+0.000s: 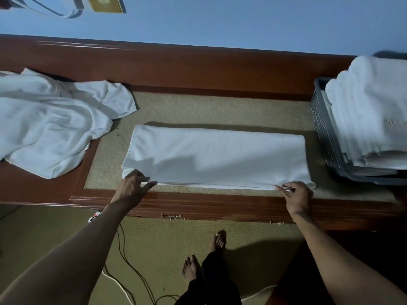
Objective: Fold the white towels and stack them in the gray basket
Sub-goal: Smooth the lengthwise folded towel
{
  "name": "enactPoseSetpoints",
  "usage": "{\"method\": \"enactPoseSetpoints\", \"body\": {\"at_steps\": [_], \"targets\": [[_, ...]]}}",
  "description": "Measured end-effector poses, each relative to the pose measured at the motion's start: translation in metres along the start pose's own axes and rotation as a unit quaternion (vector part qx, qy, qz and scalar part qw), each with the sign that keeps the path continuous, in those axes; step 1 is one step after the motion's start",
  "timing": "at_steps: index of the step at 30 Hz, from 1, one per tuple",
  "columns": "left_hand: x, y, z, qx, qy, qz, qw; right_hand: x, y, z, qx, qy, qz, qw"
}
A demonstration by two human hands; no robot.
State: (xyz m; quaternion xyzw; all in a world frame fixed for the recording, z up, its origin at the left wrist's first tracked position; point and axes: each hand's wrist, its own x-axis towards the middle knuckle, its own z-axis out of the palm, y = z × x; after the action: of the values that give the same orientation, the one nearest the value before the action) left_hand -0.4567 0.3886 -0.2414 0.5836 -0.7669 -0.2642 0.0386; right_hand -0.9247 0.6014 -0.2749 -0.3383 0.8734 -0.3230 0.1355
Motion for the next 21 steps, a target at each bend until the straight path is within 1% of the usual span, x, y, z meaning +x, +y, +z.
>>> {"method": "enactPoseSetpoints", "body": {"at_steps": [2,6,8,10,12,14,16,19,21], "targets": [[-0.002,0.006,0.000,0.041,-0.002,-0.012,0.999,0.002,0.003,0.003,-0.021,-0.013,-0.007,1.000],[0.008,0.034,-0.005,0.122,0.037,-0.050,0.991,0.005,0.008,0.006,-0.095,-0.053,-0.032,0.994],[0.019,0.055,-0.005,0.168,0.053,-0.060,0.983,0.003,0.006,0.002,-0.148,-0.044,-0.055,0.987],[0.032,0.076,0.003,0.163,0.061,-0.053,0.983,0.001,-0.004,-0.003,-0.185,-0.017,-0.053,0.981],[0.045,0.098,0.017,0.125,0.075,-0.030,0.989,0.006,-0.015,-0.006,-0.184,0.007,-0.028,0.982],[0.057,0.123,0.036,0.092,0.088,0.014,0.992,0.019,-0.021,-0.009,-0.160,0.030,-0.006,0.987],[0.070,0.147,0.058,0.067,0.093,0.066,0.991,0.037,-0.021,-0.012,-0.144,0.050,-0.005,0.988],[0.089,0.180,0.090,0.059,0.086,0.144,0.984,0.075,-0.016,-0.014,-0.108,0.047,0.026,0.993],[0.101,0.203,0.109,0.061,0.078,0.175,0.979,0.102,-0.010,-0.012,-0.087,0.050,0.057,0.993]]}}
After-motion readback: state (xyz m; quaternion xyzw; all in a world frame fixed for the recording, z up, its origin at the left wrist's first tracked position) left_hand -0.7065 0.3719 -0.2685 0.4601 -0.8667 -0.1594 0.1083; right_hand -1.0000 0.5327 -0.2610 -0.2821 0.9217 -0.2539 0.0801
